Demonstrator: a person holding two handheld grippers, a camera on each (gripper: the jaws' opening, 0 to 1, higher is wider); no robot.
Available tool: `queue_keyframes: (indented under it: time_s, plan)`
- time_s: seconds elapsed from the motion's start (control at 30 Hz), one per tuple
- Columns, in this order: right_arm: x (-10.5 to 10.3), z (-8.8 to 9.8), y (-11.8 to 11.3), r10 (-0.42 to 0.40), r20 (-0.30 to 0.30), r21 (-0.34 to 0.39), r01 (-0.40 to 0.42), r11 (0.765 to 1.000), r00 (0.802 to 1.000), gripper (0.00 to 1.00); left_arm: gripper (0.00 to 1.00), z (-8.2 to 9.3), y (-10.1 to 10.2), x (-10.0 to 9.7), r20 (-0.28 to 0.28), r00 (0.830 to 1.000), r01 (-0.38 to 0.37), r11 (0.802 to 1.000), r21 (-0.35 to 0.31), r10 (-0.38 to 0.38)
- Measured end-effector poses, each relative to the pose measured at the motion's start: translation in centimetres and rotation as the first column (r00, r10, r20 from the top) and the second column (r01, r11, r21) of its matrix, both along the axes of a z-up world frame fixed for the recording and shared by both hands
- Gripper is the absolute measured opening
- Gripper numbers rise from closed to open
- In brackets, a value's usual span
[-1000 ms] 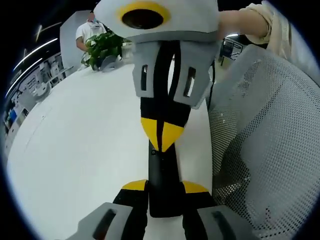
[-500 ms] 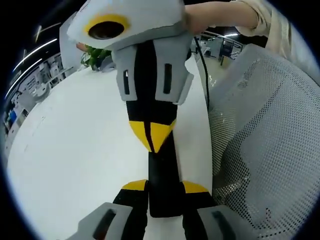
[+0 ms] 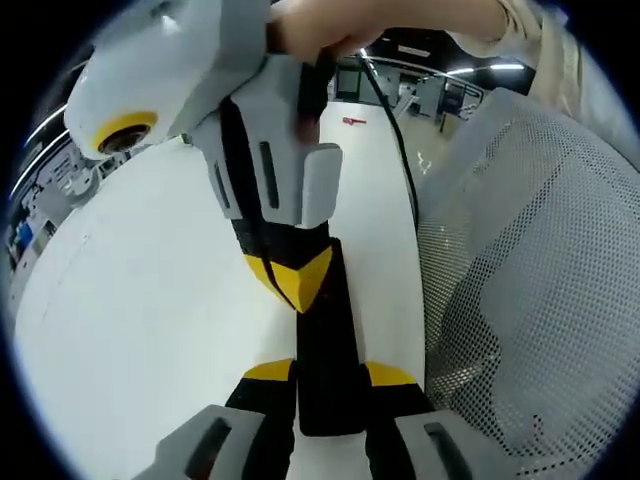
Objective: Press the specified remote control buttons in sequence, fully releasing each button before pressing the next.
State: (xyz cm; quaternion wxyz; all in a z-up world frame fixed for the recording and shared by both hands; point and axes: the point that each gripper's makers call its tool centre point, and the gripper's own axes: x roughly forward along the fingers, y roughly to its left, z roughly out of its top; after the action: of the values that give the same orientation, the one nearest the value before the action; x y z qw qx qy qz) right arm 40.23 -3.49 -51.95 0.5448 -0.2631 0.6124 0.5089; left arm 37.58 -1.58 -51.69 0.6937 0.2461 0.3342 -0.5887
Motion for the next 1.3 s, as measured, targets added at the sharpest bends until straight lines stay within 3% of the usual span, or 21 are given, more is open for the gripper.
queue_keyframes:
  time_s: [0.1,0.13,0.27,0.4,0.5,0.6,0.63,0.77,0.87,0.9,1.0,1.17,1.27,1.3]
  plan:
    - [-0.4,0.1,-0.2,0.015,-0.022,-0.021,-0.015,1.0,1.0,0.0,0.24,0.0,0.0,-0.1,0.006,1.0,0.011,1.0,0.001,-0.011]
    - [-0.3,0.2,-0.2,0.066,-0.006,0.001,-0.066,0.998,0.998,0.0,0.24,-0.1,0.0,-0.1,0.005,1.0,0.009,1.0,0.002,-0.009]
    - [-0.7,0.4,-0.5,0.044,0.006,0.06,-0.044,0.997,0.999,0.0,0.24,-0.1,0.0,0.0,0.003,1.0,0.008,1.0,-0.003,-0.008]
    - [-0.9,0.5,-0.8,0.016,0.02,0.148,-0.019,0.989,1.0,0.0,0.24,-0.1,0.0,0.0,0.004,1.0,0.012,1.0,0.001,-0.012]
    - [-1.2,0.7,-0.6,0.042,0.077,0.235,-0.059,0.97,0.996,0.0,0.24,-0.1,0.1,0.0,0.001,1.0,0.009,1.0,-0.002,-0.009]
    - [-2.6,1.2,0.1,0.042,0.061,0.31,-0.059,0.949,0.997,0.0,0.24,-0.1,0.0,0.0,-0.002,1.0,0.005,1.0,-0.005,-0.005]
    - [-2.2,1.0,0.0,0.059,0.118,0.301,-0.092,0.949,0.991,0.0,0.24,-0.1,0.0,-0.1,0.0,1.0,0.006,1.0,-0.006,-0.006]
    - [-2.3,0.9,0.0,0.13,0.209,0.281,-0.187,0.941,0.969,0.0,0.24,-0.1,0.0,0.0,-0.004,1.0,0.001,1.0,-0.02,-0.002]
    - [-2.7,0.8,0.2,0.216,0.282,0.26,-0.292,0.92,0.935,0.0,0.24,-0.1,-0.1,-0.1,-0.002,1.0,0.009,1.0,-0.029,-0.009]
    - [-2.7,0.9,0.3,0.276,0.327,0.238,-0.362,0.901,0.904,0.0,0.24,-0.1,0.0,0.0,0.0,1.0,0.01,1.0,-0.028,-0.01]
    - [-2.9,0.8,0.4,0.381,0.396,0.167,-0.474,0.865,0.835,0.0,0.24,-0.1,-0.1,-0.1,0.003,1.0,0.014,0.999,-0.028,-0.014]
    - [-2.8,0.7,0.6,0.493,0.433,0.071,-0.574,0.816,0.754,0.0,0.24,-0.1,0.0,-0.1,0.001,1.0,0.017,0.999,-0.038,-0.017]
    - [-2.8,0.7,0.7,0.498,0.424,0.066,-0.574,0.816,0.756,0.0,0.24,-0.1,0.0,-0.1,0.003,1.0,0.02,0.999,-0.041,-0.02]
    - [-2.7,0.8,0.6,0.485,0.418,0.077,-0.562,0.823,0.768,0.0,0.24,-0.1,0.0,-0.1,0.002,1.0,0.019,0.999,-0.043,-0.019]
